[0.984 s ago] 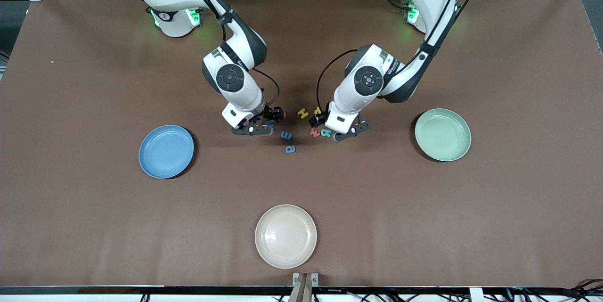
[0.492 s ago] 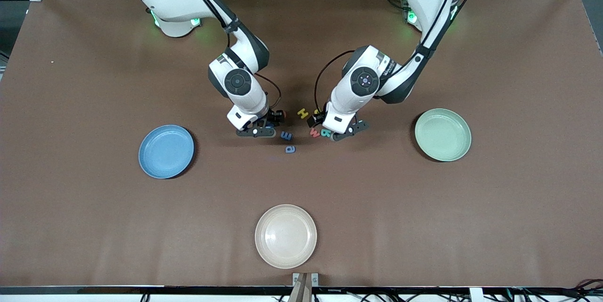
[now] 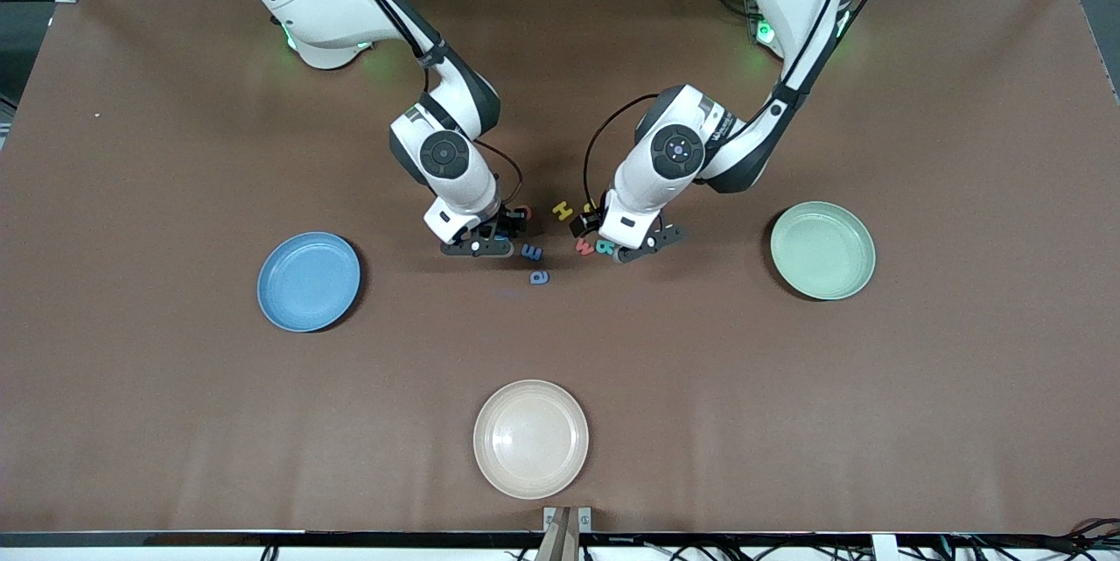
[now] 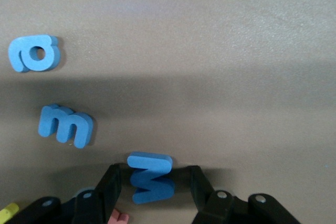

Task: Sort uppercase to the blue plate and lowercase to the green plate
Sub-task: 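Grasp the blue W with the right gripper while the left gripper lowers, then drop the W on the blue plate while the left gripper grasps yellow u, then lift the yellow u with the left gripper while the right gripper withdraws, then release the u on the green plate while the right gripper reaches letters, then grasp the pink letter with the right gripper and carry it to the blue plate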

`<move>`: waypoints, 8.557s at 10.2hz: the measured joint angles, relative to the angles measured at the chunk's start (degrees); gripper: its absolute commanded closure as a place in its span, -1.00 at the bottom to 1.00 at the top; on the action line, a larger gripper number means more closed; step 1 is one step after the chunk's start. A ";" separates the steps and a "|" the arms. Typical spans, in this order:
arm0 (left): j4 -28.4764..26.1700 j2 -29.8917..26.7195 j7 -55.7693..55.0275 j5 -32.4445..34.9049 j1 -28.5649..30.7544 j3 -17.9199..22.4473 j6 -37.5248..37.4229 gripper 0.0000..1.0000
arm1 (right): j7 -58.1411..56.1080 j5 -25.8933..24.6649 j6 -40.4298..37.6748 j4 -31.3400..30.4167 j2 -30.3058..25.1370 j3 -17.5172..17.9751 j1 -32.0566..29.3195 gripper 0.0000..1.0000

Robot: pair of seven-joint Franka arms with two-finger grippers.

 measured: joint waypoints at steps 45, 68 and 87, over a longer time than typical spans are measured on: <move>2.93 6.64 -11.74 18.48 -9.14 1.16 -3.68 0.88 | -32.36 4.21 -34.72 9.06 -27.39 -0.62 -31.55 0.16; -23.09 -16.03 55.02 26.49 26.42 7.40 -6.92 1.00 | 14.16 1.25 -8.36 -2.24 -11.66 2.19 -3.37 -0.54; -19.07 -17.16 48.58 11.24 22.73 2.70 -3.83 -0.52 | 46.58 -2.87 1.25 0.00 -0.08 2.24 2.72 1.00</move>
